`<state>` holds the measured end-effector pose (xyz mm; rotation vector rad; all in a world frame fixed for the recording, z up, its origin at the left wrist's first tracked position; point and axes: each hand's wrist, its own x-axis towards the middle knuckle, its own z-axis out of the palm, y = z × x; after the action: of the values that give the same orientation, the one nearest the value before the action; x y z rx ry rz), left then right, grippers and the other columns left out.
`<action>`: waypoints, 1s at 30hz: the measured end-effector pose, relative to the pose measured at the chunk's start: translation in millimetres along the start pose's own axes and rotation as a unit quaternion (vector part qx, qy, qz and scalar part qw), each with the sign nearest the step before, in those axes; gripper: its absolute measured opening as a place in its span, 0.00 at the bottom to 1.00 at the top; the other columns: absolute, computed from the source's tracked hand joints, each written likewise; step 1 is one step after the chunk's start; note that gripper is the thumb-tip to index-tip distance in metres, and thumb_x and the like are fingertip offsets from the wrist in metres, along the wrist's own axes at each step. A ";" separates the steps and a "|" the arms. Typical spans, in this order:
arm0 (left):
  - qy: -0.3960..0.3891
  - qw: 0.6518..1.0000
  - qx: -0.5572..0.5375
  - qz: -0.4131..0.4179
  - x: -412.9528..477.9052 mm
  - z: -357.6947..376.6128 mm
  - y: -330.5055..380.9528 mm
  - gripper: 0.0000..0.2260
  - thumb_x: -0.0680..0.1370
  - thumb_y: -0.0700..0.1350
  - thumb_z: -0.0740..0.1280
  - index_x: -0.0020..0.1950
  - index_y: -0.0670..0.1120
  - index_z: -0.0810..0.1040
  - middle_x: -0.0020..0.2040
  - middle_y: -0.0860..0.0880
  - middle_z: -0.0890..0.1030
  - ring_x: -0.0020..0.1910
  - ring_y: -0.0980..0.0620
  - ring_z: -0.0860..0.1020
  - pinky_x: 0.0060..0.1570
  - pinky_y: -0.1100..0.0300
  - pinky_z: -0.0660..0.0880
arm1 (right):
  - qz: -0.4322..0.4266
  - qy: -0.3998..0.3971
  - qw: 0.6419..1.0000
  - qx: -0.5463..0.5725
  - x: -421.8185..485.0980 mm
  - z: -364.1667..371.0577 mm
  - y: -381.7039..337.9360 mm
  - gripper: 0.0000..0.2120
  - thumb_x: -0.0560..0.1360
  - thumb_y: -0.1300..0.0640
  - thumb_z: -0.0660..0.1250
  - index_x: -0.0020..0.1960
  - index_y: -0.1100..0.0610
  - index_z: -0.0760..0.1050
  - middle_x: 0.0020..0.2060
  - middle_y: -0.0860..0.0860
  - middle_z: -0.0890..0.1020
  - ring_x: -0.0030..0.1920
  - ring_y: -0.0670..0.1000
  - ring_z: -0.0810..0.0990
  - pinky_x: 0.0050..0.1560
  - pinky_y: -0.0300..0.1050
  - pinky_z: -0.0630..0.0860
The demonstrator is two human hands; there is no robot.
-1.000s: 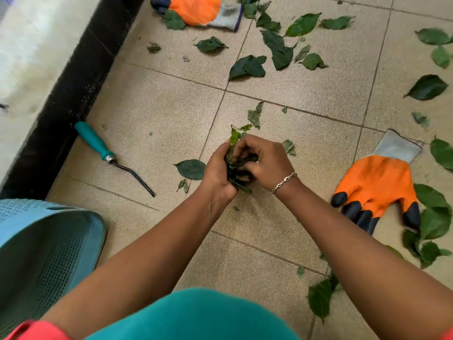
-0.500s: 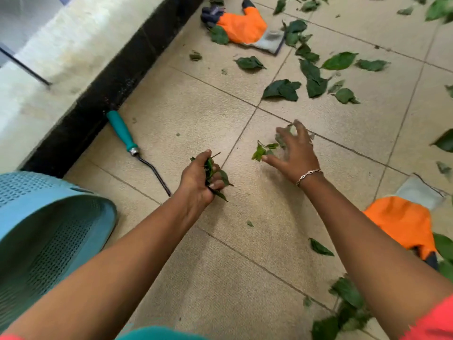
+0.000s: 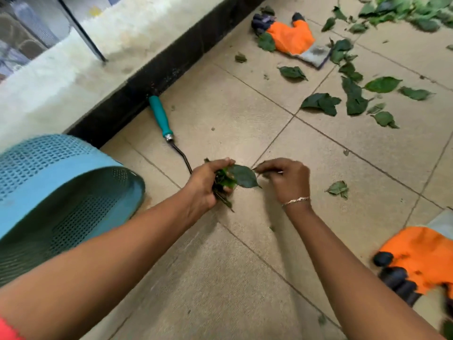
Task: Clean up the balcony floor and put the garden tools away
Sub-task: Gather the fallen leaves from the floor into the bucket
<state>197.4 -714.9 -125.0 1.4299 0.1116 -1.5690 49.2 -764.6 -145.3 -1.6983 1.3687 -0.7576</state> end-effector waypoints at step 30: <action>0.076 0.992 -0.098 -0.002 5.2 -47.8 5.4 0.18 0.80 0.47 0.61 0.31 0.47 0.64 0.22 0.51 0.68 0.17 0.57 0.65 0.18 0.70 0.60 | -0.238 -0.138 0.914 -0.297 -54.5 63.3 18.1 0.22 0.61 0.64 0.79 0.55 0.57 0.81 0.56 0.57 0.81 0.57 0.60 0.79 0.48 0.55 0.80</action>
<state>235.9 -690.6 -141.0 1.3918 0.3493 -1.4103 81.1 -699.3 -190.3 -2.5696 1.0460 -0.3319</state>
